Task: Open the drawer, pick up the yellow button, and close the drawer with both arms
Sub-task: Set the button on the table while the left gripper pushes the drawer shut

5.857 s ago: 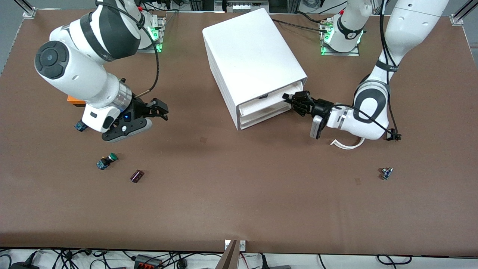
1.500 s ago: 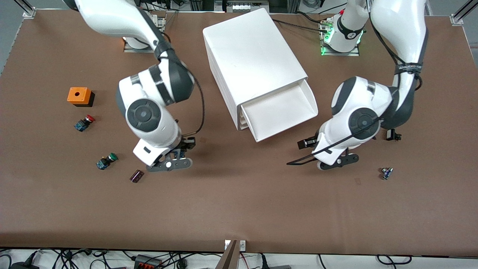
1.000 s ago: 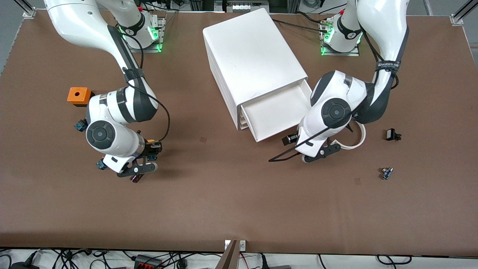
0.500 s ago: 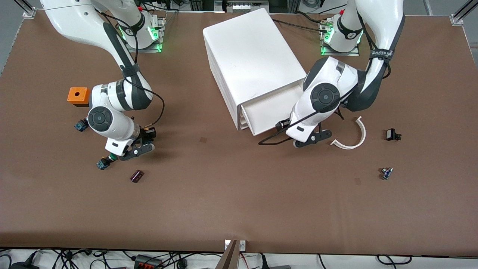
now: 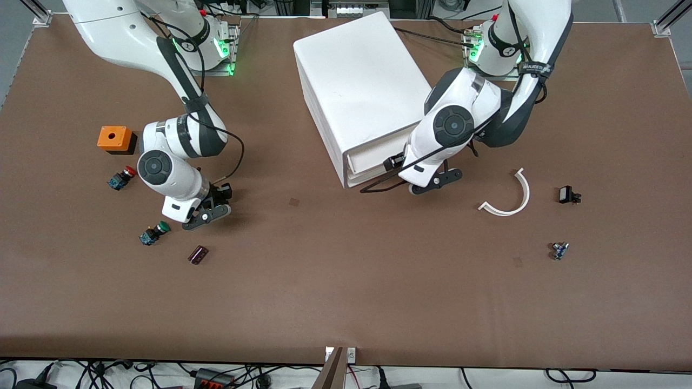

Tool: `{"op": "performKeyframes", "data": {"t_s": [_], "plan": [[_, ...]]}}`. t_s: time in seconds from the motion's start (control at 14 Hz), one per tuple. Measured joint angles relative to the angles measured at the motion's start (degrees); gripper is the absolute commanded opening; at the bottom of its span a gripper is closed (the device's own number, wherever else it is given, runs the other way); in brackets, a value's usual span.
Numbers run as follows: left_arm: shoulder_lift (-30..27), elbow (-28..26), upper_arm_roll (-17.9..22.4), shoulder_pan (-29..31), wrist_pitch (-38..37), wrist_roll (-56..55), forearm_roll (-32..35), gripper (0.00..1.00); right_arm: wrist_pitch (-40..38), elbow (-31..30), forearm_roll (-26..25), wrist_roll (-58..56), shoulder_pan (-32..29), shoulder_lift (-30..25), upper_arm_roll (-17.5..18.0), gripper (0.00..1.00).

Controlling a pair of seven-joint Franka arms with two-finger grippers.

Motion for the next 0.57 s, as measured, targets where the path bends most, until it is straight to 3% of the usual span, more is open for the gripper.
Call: {"op": "performKeyframes", "data": {"t_s": [0.29,0.57], "plan": [[-0.23,-0.43,-1.07,-0.01,0.02,-0.45,-0.01,1.0,-2.8,3.33,0.05,3.24,0.3,-0.06,0.21,1.0],[-0.53,-0.86,-2.89,-0.01,0.02,-1.11,-0.06,1.0,-24.78,19.41,0.16,7.11,0.71,-2.13,0.27,1.0]]}}
